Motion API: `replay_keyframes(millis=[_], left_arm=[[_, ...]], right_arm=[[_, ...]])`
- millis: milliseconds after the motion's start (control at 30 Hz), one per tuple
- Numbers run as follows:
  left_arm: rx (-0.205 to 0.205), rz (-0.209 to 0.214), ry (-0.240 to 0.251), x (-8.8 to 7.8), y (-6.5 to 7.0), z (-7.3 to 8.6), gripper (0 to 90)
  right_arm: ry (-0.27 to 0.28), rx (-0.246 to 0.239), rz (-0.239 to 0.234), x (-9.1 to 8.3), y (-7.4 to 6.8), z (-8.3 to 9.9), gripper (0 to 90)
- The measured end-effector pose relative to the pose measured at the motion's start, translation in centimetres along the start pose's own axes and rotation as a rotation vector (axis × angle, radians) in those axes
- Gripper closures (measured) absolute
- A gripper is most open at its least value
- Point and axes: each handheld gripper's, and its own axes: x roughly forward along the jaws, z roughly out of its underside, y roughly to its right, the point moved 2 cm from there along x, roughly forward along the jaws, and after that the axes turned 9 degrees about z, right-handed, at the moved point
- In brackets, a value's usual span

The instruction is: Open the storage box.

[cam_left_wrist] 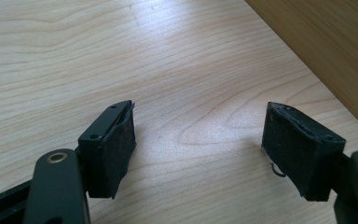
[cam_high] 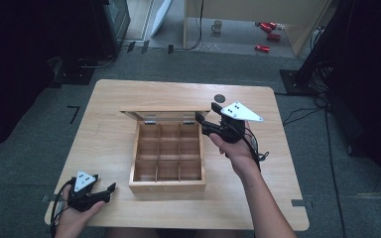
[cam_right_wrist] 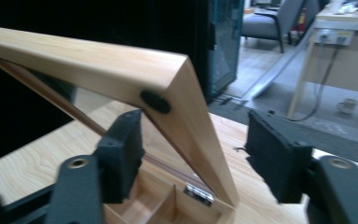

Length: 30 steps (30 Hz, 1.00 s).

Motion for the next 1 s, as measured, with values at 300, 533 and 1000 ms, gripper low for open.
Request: replay_keyframes(millis=[300,533,1000], left_arm=[[-0.003,0.001,0.000,0.0,0.0,0.0,26.2],[0.001,-0.002,-0.003,0.0,0.0,0.0,26.3],[-0.003,0.001,0.002,0.1,0.0,0.0,26.4]], right_arm=[[-0.016,0.020,-0.068,3.1,1.5,0.6,53.6],[-0.011,0.090,-0.057,5.2,2.5,1.0,54.7],[-0.077,0.118,0.021,9.2,4.1,2.8,65.8]])
